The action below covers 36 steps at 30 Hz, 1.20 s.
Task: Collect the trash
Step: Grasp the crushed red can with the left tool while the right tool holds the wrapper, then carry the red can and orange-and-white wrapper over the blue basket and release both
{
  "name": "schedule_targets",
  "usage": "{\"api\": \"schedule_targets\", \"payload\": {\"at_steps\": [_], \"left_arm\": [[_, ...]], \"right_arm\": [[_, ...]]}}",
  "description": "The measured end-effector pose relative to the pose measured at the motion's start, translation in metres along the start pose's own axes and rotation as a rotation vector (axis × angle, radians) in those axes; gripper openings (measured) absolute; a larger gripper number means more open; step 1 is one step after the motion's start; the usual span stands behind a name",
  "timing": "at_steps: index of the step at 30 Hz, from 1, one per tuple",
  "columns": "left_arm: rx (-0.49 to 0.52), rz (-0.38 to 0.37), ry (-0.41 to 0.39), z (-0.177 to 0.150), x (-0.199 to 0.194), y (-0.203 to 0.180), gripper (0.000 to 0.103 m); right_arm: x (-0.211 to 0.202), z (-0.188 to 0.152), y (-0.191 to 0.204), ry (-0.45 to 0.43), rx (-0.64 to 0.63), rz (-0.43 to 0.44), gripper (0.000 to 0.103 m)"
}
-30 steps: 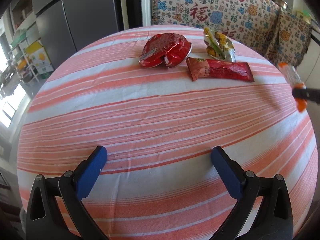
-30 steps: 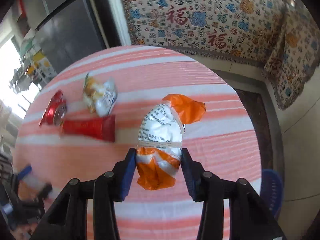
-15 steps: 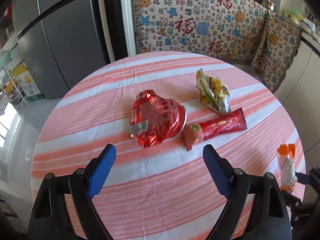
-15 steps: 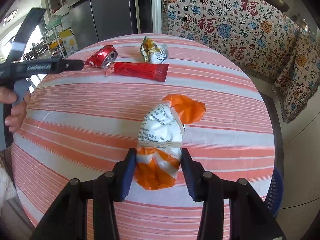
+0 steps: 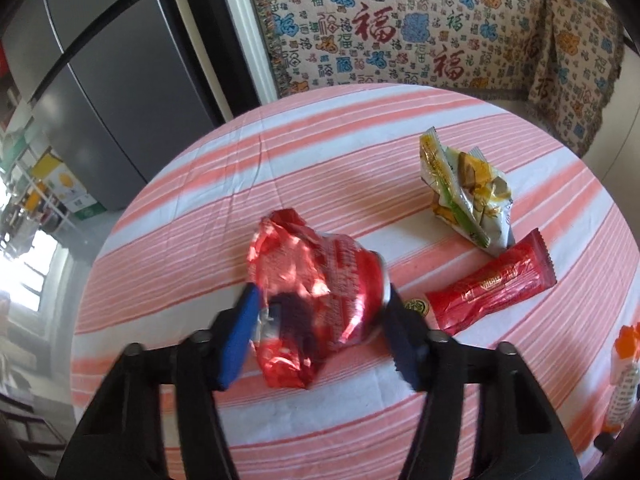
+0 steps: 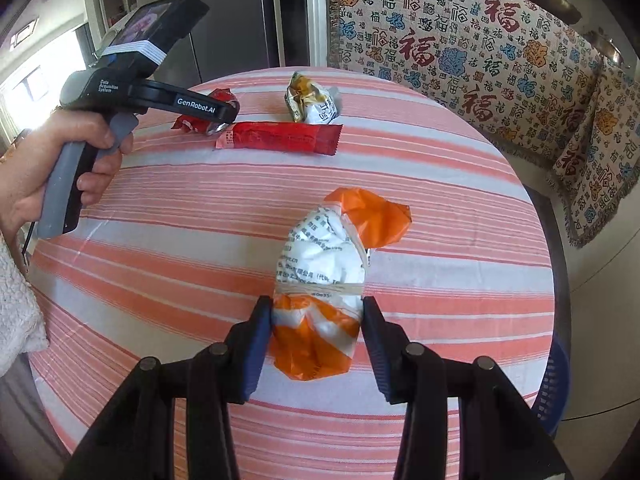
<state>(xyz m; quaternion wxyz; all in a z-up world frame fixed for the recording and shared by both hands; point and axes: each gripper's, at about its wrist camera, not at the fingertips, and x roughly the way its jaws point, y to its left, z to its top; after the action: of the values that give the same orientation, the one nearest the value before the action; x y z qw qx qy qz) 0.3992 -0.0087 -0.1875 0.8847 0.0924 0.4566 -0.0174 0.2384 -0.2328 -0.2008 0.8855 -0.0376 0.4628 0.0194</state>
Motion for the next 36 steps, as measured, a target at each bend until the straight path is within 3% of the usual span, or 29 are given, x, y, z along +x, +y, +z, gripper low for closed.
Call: {"api": "schedule_targets", "payload": {"at_steps": [6, 11, 15, 21, 24, 27, 31, 32, 33, 36], "left_arm": [[-0.022, -0.050, -0.075, -0.007, -0.033, 0.009, 0.036], [-0.053, -0.102, -0.116, -0.034, -0.075, 0.023, 0.035], [-0.073, -0.157, -0.121, -0.068, -0.103, 0.024, 0.035], [-0.100, -0.219, -0.108, -0.111, -0.121, 0.013, 0.033], [-0.093, -0.226, -0.111, -0.121, -0.128, 0.007, 0.033], [-0.085, -0.230, -0.109, -0.126, -0.131, 0.001, 0.033], [-0.090, -0.235, -0.107, -0.127, -0.129, -0.002, 0.033], [-0.096, -0.243, -0.107, -0.128, -0.130, -0.002, 0.033], [-0.101, -0.253, -0.106, -0.129, -0.131, -0.002, 0.033], [-0.101, -0.267, -0.114, -0.130, -0.138, -0.006, 0.033]], "right_arm": [[-0.005, -0.001, -0.008, -0.005, 0.010, -0.005, 0.045], [-0.014, -0.001, -0.019, 0.006, 0.026, 0.047, 0.045], [-0.011, -0.005, -0.019, 0.051, -0.033, 0.078, 0.045], [-0.006, -0.013, -0.027, 0.099, 0.000, 0.087, 0.048], [-0.006, -0.013, -0.031, 0.111, 0.035, 0.084, 0.049], [-0.007, -0.010, -0.033, 0.118, 0.064, 0.054, 0.059], [-0.004, 0.000, -0.029, 0.140, 0.081, 0.051, 0.059], [0.000, 0.002, -0.026, 0.168, 0.070, 0.045, 0.058], [0.004, 0.001, -0.024, 0.191, 0.059, 0.037, 0.046], [-0.001, 0.000, -0.021, 0.185, 0.039, 0.019, 0.044]]}}
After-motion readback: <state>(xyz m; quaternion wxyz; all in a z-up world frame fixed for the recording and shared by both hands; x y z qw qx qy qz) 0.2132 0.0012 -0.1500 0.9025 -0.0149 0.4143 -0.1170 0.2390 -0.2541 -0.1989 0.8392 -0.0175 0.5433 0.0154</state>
